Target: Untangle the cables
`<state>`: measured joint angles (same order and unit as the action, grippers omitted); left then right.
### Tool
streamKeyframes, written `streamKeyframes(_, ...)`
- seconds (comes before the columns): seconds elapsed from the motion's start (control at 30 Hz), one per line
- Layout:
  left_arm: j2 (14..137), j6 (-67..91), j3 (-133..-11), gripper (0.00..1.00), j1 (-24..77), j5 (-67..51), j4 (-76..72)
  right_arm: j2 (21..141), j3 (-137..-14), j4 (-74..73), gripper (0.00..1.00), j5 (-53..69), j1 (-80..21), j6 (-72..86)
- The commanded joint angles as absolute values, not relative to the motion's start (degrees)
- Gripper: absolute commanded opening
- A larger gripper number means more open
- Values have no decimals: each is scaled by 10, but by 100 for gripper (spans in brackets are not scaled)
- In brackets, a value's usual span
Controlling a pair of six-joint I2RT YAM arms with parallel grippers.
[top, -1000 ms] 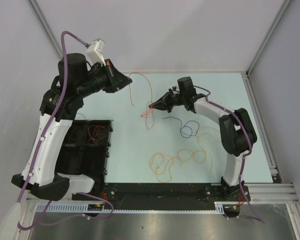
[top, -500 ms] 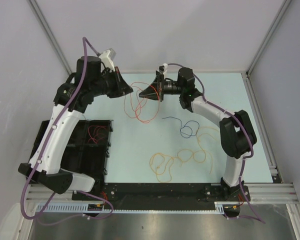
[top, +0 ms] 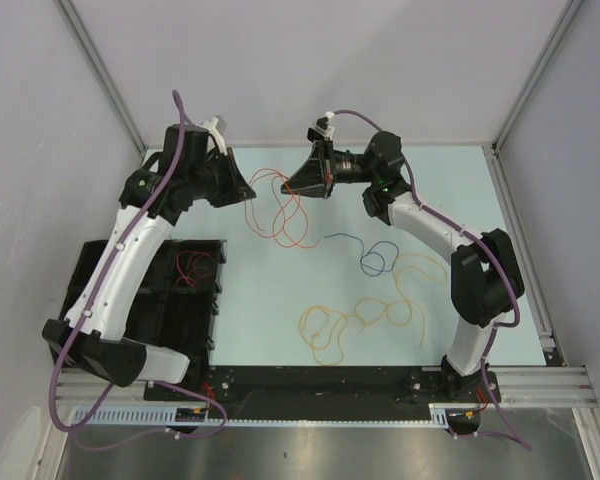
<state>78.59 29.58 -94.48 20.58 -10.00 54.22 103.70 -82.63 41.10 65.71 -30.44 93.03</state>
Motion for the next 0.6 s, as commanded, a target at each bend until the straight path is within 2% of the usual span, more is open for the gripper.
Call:
streamKeyframes(0.0, 766, 308, -951, 1, 181, -65, 540, 1005, -825, 472, 0, 679, -308, 964)
streamKeyframes(0.07, 765, 304, -947, 5, 172, -52, 553, 1005, -823, 495, 0, 679, -308, 982)
streamKeyframes(0.1, 765, 301, -945, 12, 171, -53, 555, 1005, -821, 498, 0, 677, -308, 985)
streamKeyframes(0.13, 765, 289, -943, 38, 171, -61, 552, 1005, -820, 504, 0, 677, -308, 988)
streamKeyframes(0.23, 760, 267, -954, 79, 171, -81, 557, 1006, -818, 508, 0, 675, -308, 995)
streamKeyframes(0.33, 755, 239, -997, 86, 171, -56, 593, 1008, -818, 519, 0, 675, -308, 1006)
streamKeyframes(0.43, 748, 212, -1038, 87, 171, -23, 623, 1015, -817, 534, 0, 682, -308, 1022)
streamKeyframes(0.57, 715, 187, -1032, 86, 177, -17, 599, 1035, -817, 595, 0, 695, -306, 1082)
